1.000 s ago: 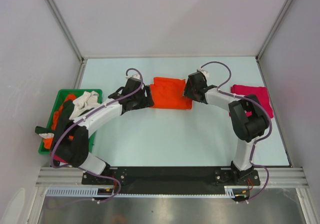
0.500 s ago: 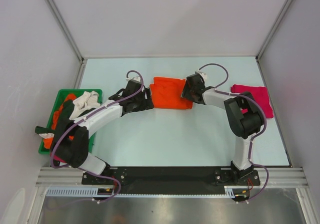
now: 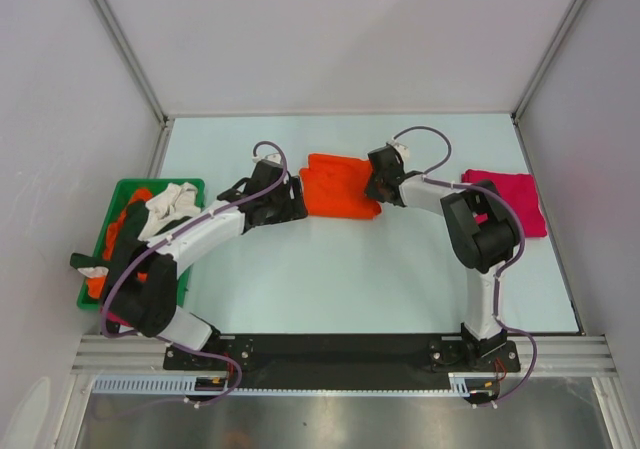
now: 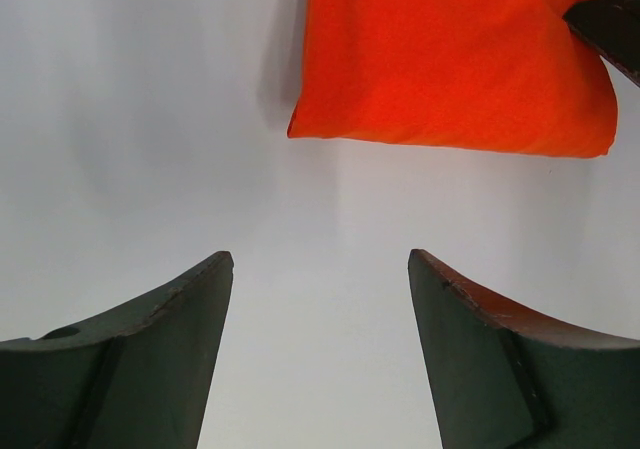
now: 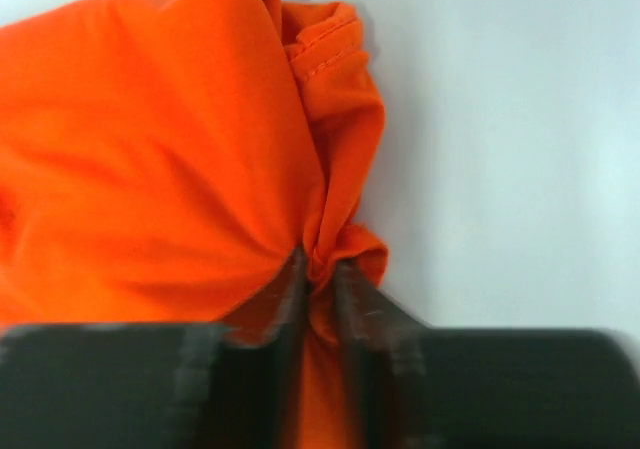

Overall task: Fold and stack the t-shirts
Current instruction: Put the neatly folded tshirt into the corner of the board with the right arm

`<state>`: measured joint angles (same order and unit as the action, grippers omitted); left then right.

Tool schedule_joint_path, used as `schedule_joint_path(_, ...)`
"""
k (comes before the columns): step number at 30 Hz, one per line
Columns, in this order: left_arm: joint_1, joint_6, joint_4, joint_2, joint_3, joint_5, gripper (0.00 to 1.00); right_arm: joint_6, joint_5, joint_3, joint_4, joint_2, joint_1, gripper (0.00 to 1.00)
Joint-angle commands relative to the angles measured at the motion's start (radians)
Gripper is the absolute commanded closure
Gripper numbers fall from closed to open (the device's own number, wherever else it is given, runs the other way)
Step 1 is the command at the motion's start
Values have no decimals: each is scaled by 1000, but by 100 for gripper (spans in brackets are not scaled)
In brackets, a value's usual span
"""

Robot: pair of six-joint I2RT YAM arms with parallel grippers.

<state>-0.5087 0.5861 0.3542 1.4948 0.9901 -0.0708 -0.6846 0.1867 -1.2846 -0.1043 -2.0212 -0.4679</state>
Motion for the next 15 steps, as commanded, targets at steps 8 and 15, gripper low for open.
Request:
schedule_joint_path(8, -10, 18, -6, -97, -48, -1, 24, 37, 112, 71, -192, 56, -41, 100)
schedule_joint_path(15, -14, 23, -8, -123, -70, 2, 25, 115, 209, -7, -253, 136, -84, 100)
